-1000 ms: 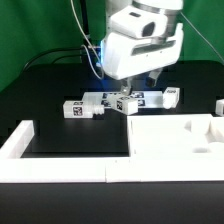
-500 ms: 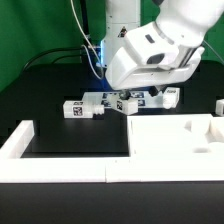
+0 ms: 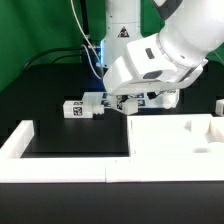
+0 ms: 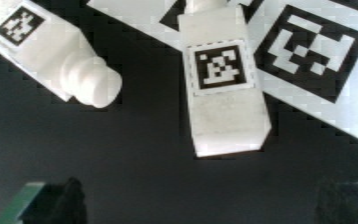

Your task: Assemble one leg

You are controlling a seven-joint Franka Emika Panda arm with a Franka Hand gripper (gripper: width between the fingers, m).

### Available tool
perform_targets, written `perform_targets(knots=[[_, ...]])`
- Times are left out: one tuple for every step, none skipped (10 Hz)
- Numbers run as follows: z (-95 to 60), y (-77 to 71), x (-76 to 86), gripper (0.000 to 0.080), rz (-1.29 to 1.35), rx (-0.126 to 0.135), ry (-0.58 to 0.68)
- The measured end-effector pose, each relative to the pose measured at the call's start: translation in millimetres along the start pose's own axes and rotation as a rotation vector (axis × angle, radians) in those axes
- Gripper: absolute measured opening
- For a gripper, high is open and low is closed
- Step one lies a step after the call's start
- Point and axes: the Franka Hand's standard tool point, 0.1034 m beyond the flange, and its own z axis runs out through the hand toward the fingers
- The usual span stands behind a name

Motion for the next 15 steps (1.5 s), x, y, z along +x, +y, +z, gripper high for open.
perform_targets(knots=[[7.4,-0.1,-5.4,0.0649,-0.004,0.006,-0.037],[12.5,-1.5,-12.8,0.0649,0.0,0.01,-0.098],[17.4,-4.8,-16.7,0.0649,0.0,0.01,-0.16],[18.8,-6.5,-14.1,0.0649,-0.006,0.009,-0.154],[18.4,-6.2,-14.1,0.0649,-0.005,0.009,-0.153],[18.6,-6.3,-14.2,0.0649,-0.005,0.009,-0.153],[18.8,-6.4,-14.2,0.0649,-0.006,0.009,-0.154],[20.2,-6.5,-14.7,0.0649,-0.006,0.01,-0.159],[26.8,-6.6,-15.8,0.0649,-0.006,0.013,-0.184],[32.1,-6.9,-14.4,0.0649,-0.008,0.015,-0.209],[34.7,-6.4,-10.8,0.0649,-0.008,0.015,-0.226],[37.3,-5.7,-7.0,0.0649,-0.007,0.015,-0.241],[40.3,-6.4,-3.6,0.0649,-0.008,0.016,-0.239],[41.4,-6.9,-2.6,0.0649,-0.01,0.016,-0.233],[41.4,-6.9,-2.5,0.0628,-0.01,0.016,-0.233]])
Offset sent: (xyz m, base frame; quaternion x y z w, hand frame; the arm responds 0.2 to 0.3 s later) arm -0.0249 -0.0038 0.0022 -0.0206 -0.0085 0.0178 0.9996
